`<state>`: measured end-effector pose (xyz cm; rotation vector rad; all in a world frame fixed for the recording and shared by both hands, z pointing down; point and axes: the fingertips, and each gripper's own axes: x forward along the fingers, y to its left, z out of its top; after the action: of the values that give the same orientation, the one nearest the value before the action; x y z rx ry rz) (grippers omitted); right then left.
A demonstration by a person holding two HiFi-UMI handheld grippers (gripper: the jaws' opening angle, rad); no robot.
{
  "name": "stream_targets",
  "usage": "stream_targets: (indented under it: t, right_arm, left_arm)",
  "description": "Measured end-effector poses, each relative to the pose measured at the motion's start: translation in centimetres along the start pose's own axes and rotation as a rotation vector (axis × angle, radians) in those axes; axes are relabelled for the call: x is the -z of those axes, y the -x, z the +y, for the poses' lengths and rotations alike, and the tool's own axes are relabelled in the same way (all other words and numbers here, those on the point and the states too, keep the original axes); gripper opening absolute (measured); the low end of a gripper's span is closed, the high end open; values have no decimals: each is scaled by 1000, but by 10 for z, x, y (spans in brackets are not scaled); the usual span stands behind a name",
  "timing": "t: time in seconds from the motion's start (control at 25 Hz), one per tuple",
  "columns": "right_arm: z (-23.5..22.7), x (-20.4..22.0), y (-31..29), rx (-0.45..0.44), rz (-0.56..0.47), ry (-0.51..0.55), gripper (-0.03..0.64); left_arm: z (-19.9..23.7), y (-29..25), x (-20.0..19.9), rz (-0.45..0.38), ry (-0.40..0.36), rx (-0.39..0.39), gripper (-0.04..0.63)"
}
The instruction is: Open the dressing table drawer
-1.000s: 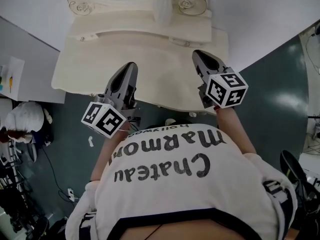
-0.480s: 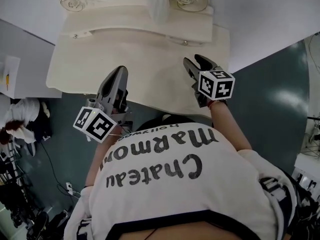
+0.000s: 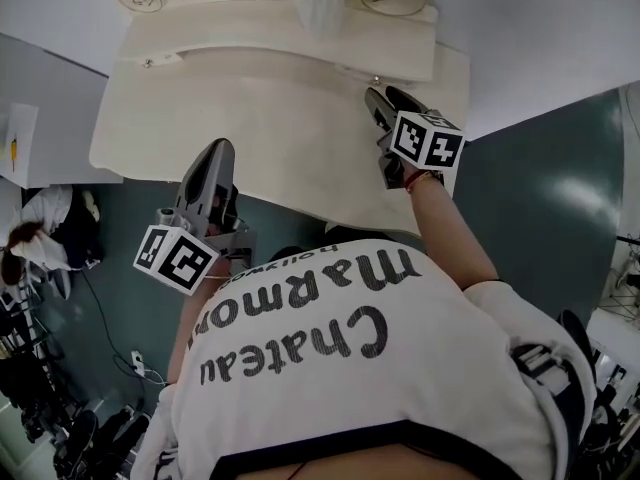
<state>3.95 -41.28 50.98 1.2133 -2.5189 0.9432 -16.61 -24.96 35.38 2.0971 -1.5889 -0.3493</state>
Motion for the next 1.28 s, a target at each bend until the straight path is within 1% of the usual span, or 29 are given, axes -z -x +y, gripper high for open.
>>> stream_targets:
  t: [0.2,0.36,0.48,0.6,0.84,1.28]
  right_arm:
    - [-5,5,-12,10,27,-45,179]
    - [-9,4,-13,43,23,-86,150]
    - [-12,-1,-18,55,8,-119,125]
    - [-14,-2,-19,51,4,-167,109]
    - [-15,-1,-19,42,5,-211,103]
    - [-22,6,-21,80,32,-223,95]
  left_arm:
    - [6,6,0,-3,8,-40,23]
    - [3,0,5,21,19,-33,23]
    - [3,-7,2,29,10,-18,23]
    - [2,-8,1,33,3,-15,23]
    - [2,-1,2,15,0,-26,23]
    - [1,5,7,-25,12,-15,23]
